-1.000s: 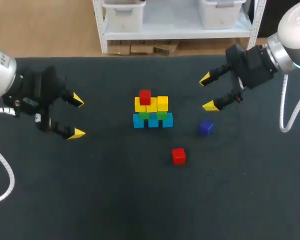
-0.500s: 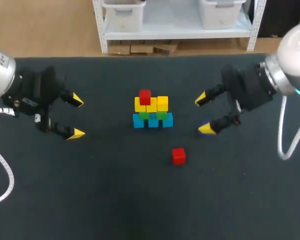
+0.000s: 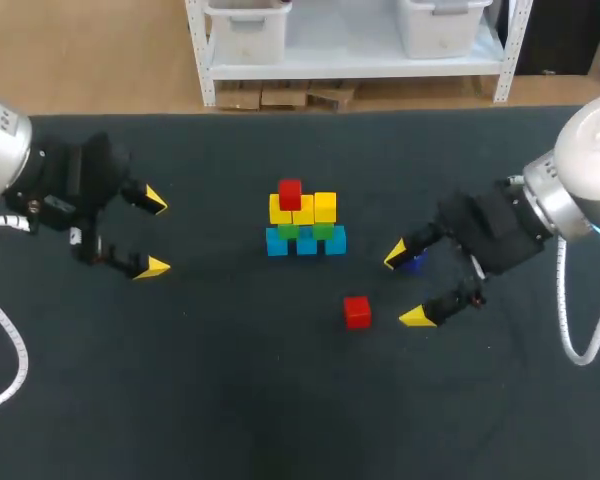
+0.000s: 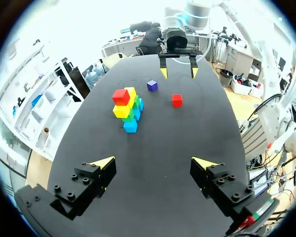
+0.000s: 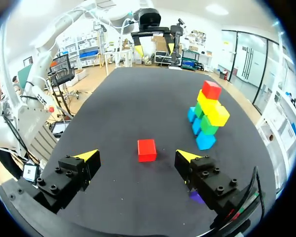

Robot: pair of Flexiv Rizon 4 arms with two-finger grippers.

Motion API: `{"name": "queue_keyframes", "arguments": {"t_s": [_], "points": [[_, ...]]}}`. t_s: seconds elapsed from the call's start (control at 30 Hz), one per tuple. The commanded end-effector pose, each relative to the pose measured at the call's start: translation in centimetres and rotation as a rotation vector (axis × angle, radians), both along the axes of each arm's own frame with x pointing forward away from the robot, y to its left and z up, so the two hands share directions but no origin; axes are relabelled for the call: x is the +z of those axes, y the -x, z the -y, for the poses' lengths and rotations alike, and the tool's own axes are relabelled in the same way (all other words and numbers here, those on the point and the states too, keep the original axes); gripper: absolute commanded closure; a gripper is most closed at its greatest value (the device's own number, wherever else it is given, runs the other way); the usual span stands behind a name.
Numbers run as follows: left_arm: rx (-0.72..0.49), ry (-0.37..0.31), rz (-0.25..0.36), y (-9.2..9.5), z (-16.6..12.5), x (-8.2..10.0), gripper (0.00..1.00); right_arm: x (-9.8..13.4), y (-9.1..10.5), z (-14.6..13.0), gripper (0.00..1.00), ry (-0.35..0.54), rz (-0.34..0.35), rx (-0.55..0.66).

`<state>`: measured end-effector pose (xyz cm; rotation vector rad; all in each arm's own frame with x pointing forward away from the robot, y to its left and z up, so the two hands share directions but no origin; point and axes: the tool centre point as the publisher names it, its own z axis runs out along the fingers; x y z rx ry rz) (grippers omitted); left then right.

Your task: Place the blue cubes, place green cubes on the blue cubes, place the yellow cubes on the green cubes, then place the red cubes on the yellow cubes, and place purple cube on the red cubes.

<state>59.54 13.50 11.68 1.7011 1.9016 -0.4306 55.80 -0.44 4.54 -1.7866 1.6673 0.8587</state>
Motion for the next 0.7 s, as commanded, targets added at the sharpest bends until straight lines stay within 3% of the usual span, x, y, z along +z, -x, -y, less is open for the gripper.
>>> {"name": "queue_keyframes", "arguments": {"t_s": [0.03,0.4,0.7], "points": [[-0.001,0.006,0.005,0.1,-0.2,-0.1,0.00,-1.5,-0.1,-1.5,0.00,0.033,0.005,0.017],[-0.001,0.006,0.005,0.1,-0.2,-0.1,0.00,-3.7,0.2,-3.0,0.00,0.041,-0.020,0.019],[-0.001,0.006,0.005,0.1,-0.2,-0.1,0.00,-4.3,-0.8,-3.4,0.00,0.030,-0.033,0.014]]}}
